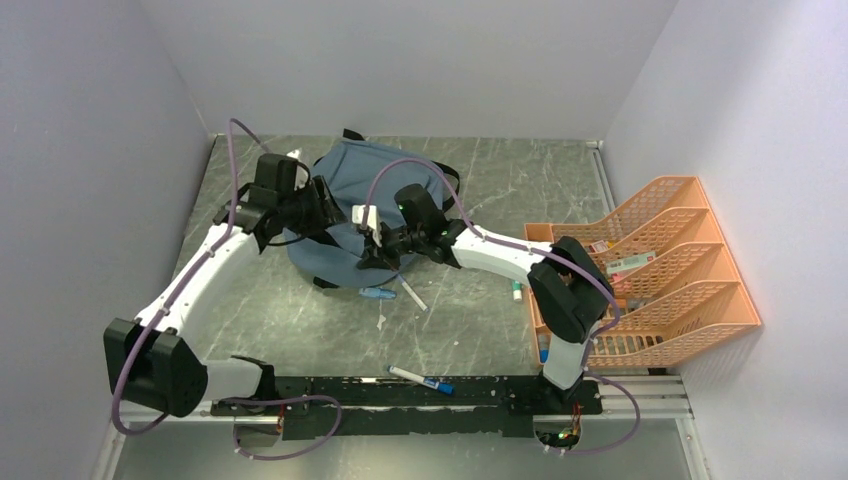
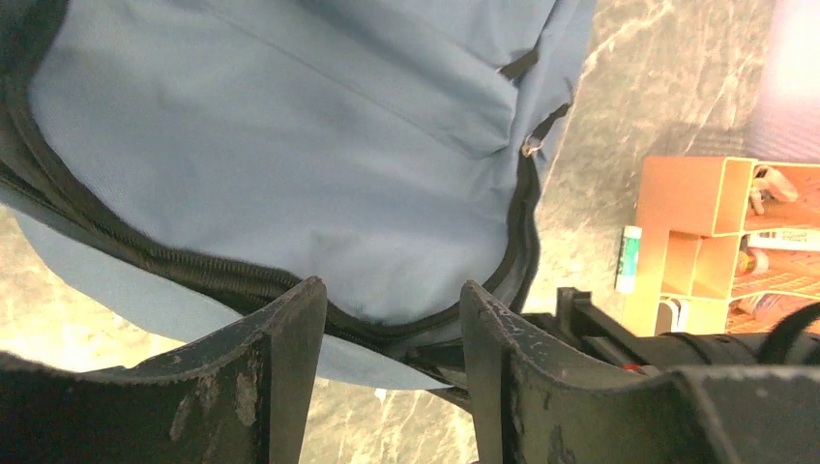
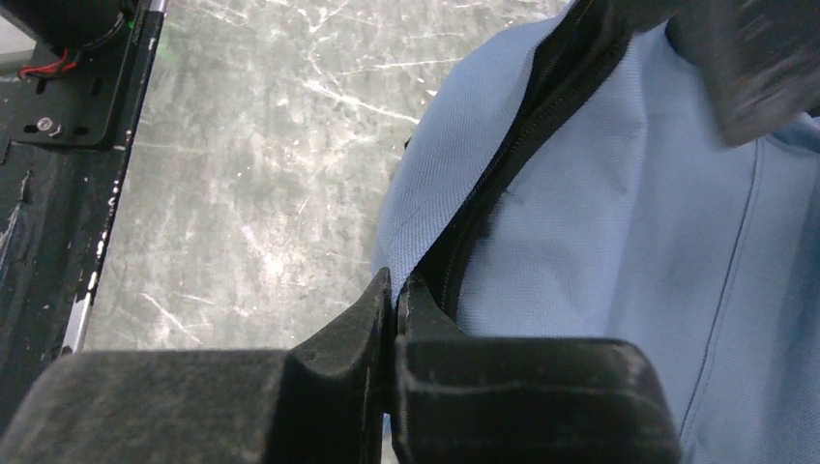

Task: Pack the student bag
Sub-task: Adjust the student bag at the center of the board.

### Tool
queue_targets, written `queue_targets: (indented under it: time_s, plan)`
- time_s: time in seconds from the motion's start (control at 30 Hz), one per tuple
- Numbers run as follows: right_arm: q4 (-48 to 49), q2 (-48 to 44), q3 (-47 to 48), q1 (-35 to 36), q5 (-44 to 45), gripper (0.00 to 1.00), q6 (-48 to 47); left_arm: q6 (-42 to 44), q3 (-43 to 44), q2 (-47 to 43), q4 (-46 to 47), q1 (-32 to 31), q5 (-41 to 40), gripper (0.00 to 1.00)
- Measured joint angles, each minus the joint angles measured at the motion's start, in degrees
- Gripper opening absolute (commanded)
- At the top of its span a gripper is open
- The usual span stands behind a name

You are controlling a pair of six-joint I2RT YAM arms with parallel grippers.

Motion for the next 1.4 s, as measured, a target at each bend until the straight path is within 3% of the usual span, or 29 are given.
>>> queue_targets:
  time_s: [0.17,0.47,0.63,0.87,0.97,1.1,1.3,1.4]
  plan:
    - [1.60,-0.59,-1.36,0.00,-0.50,0.00,0.44,1.03,3.23,-1.01,-0.44,0.00,-2.27,0.58]
    - [3.69,-0.70,-2.75,-0.02,-0.81,0.00,1.60,3.43,2.25,1.88,2.69,0.00,-4.35,0.40]
    - [3.91,-0.79,-2.84,-0.02,-0.74,0.00,1.70,5.64,2.12,8.41,1.29,0.00,-4.31,0.43]
    - [4.09,-1.09,-3.08,-0.02,-0.74,0.00,1.75,6.62,-3.17,8.66,-0.28,0.00,-5.40,0.46]
    - [4.09,-1.11,-3.08,-0.02,-0.72,0.09,1.75,6.78,-3.89,8.59,-0.74,0.00,-5.57,0.49]
    - [4.26,-1.25,-3.08,-0.02,-0.79,0.29,2.45,6.86,-2.21,8.41,-1.57,0.00,-5.70,0.55]
    - [5.77,-5.31,-4.00,-0.02,3.98,0.36,5.84,6.60,4.20,7.65,0.39,0.00,-5.68,0.67]
    - [6.73,-8.79,-4.79,-0.59,10.01,0.39,9.51,6.86,5.25,6.03,2.82,0.00,-5.68,0.67]
